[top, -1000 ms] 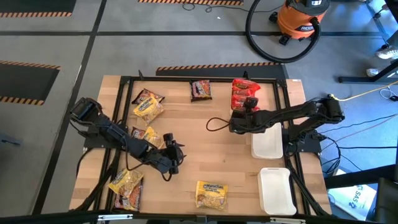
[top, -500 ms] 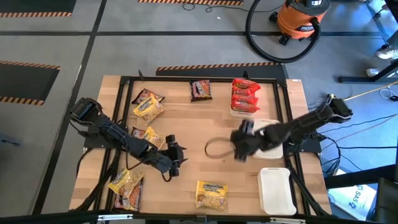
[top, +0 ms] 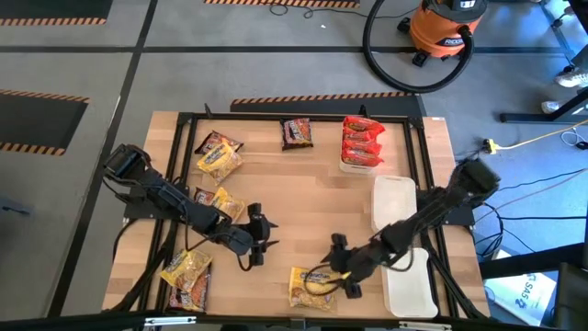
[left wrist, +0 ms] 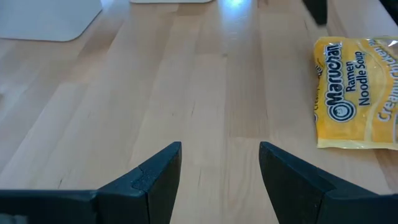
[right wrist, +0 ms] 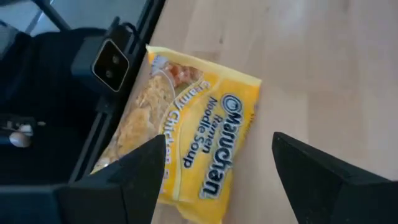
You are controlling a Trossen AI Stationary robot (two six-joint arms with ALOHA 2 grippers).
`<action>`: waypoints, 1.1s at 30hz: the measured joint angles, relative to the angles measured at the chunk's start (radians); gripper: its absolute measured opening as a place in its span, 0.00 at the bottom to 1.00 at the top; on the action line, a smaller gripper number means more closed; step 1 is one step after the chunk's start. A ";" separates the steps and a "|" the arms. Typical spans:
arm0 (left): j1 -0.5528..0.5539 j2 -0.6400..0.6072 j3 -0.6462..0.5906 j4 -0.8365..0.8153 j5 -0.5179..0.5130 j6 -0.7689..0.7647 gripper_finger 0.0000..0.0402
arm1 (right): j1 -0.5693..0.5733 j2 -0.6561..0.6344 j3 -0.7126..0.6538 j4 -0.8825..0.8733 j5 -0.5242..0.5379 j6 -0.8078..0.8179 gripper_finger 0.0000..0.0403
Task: Sort Maruchan noodles
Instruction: Put the yellow noodle pack into the middle white bin
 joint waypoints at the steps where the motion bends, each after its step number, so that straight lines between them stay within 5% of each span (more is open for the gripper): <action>1: 0.000 0.000 0.000 0.000 -0.002 0.000 0.52 | -0.001 0.027 0.017 -0.007 -0.009 -0.021 0.68; 10: 0.009 0.000 0.000 -0.006 -0.019 0.009 0.52 | -0.047 0.154 0.091 -0.022 -0.135 -0.119 0.68; 15: 0.016 0.000 0.000 -0.001 -0.023 0.010 0.52 | -0.085 0.153 0.092 -0.150 -0.119 -0.121 0.68; 22: 0.017 0.000 0.000 -0.001 -0.034 0.010 0.52 | -0.143 0.152 0.091 -0.286 0.021 -0.115 0.68; 33: 0.017 0.000 0.000 -0.001 -0.037 0.019 0.52 | -0.253 0.138 0.109 -0.518 0.425 -0.079 0.68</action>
